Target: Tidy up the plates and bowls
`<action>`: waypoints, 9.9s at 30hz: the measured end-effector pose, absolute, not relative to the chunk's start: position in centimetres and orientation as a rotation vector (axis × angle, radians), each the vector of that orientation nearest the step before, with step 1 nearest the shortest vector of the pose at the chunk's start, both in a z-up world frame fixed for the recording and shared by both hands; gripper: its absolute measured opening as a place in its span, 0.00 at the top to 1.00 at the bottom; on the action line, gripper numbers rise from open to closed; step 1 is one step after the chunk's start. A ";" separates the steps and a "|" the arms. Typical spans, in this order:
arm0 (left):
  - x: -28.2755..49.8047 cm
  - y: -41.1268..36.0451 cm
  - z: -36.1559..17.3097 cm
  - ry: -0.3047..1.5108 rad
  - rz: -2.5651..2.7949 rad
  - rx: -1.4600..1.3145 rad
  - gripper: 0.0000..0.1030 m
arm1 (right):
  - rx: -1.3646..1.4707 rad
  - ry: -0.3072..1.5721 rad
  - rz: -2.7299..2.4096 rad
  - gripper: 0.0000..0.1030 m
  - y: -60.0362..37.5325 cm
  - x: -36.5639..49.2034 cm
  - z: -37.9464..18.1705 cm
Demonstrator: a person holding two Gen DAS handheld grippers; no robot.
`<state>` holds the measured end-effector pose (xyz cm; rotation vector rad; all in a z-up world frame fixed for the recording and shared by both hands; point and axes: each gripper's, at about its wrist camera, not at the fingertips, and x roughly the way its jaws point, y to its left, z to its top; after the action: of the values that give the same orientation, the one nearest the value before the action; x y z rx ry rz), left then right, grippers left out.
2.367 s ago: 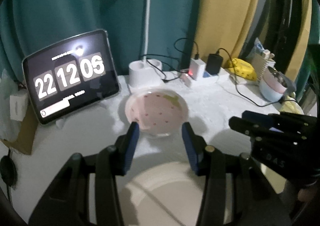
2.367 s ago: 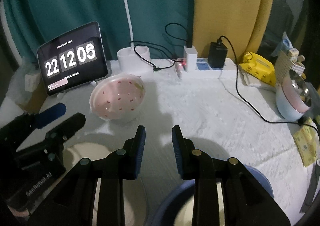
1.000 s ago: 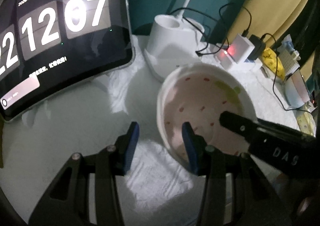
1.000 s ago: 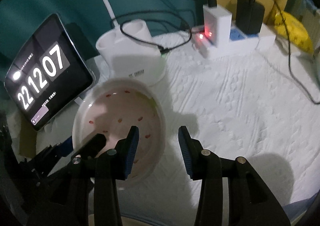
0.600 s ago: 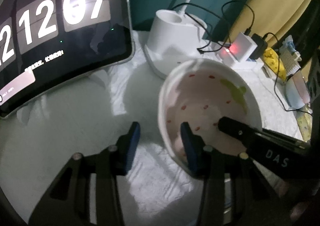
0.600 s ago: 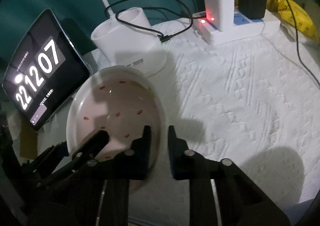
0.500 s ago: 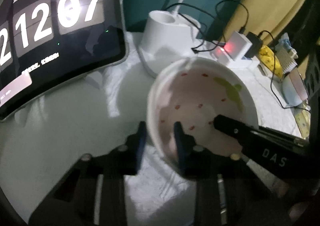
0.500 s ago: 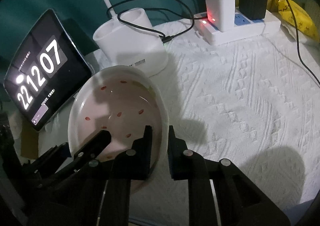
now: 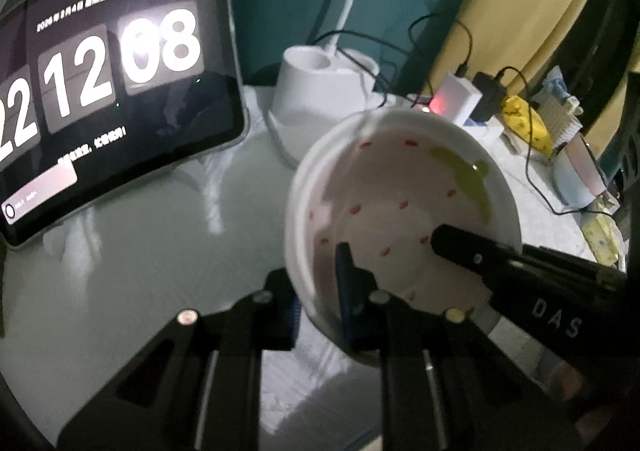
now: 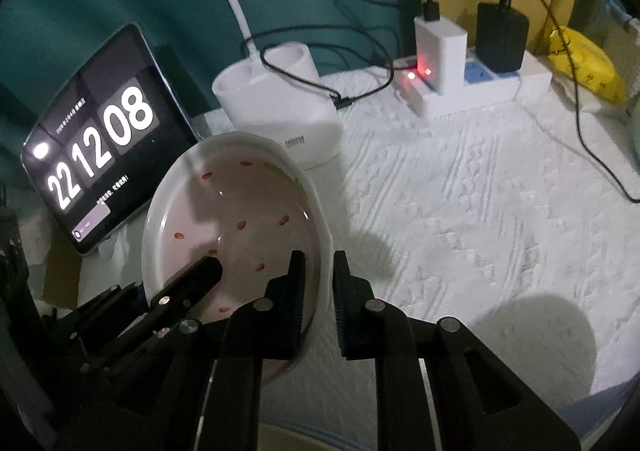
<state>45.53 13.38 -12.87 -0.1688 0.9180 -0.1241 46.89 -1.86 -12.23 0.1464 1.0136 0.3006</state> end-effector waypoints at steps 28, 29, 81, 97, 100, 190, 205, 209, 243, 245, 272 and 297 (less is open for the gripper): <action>37.4 8.0 -5.3 0.714 -0.170 -0.096 0.85 | 0.150 0.822 0.280 0.86 -7.2 38.4 -5.0; 37.1 7.8 -5.1 0.710 -0.169 -0.098 0.85 | 0.150 0.817 0.282 0.86 -7.5 38.0 -4.8; 29.0 -9.3 -6.6 0.764 -0.254 0.023 0.85 | 0.283 0.793 0.217 0.86 -25.0 28.0 -7.6; 29.0 -10.5 -8.8 0.809 -0.243 0.035 0.84 | 0.293 0.828 0.224 0.86 -26.2 28.1 -9.8; 28.9 -10.6 -9.0 0.818 -0.249 0.035 0.83 | 0.289 0.832 0.221 0.86 -26.2 28.2 -9.8; 29.1 -5.2 -10.5 0.841 -0.129 -0.018 0.60 | 0.254 0.860 0.152 0.41 -29.3 28.9 -12.2; 28.4 -6.0 -10.4 0.765 -0.159 -0.028 0.86 | 0.278 0.817 0.154 0.84 -27.7 28.4 -12.1; 28.2 -5.9 -10.4 0.756 -0.169 -0.038 0.86 | 0.273 0.808 0.145 0.89 -27.0 28.3 -11.8; 27.5 -6.5 -9.3 0.740 -0.209 -0.037 0.87 | 0.299 0.781 0.106 0.91 -28.0 27.2 -10.1; 27.4 -6.5 -9.1 0.735 -0.210 -0.038 0.87 | 0.302 0.777 0.107 0.91 -28.0 27.1 -9.8; 26.1 -1.8 -3.8 0.647 -0.181 -0.075 0.88 | 0.285 0.703 0.149 0.91 -24.0 26.6 -4.4; 25.3 7.2 -5.1 0.660 -0.081 -0.167 0.88 | 0.200 0.741 0.230 0.91 -14.8 27.9 -4.6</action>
<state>25.25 7.23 -5.15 -0.1674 0.6603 -0.0807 27.88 -14.76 -4.57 0.1997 0.7411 0.2302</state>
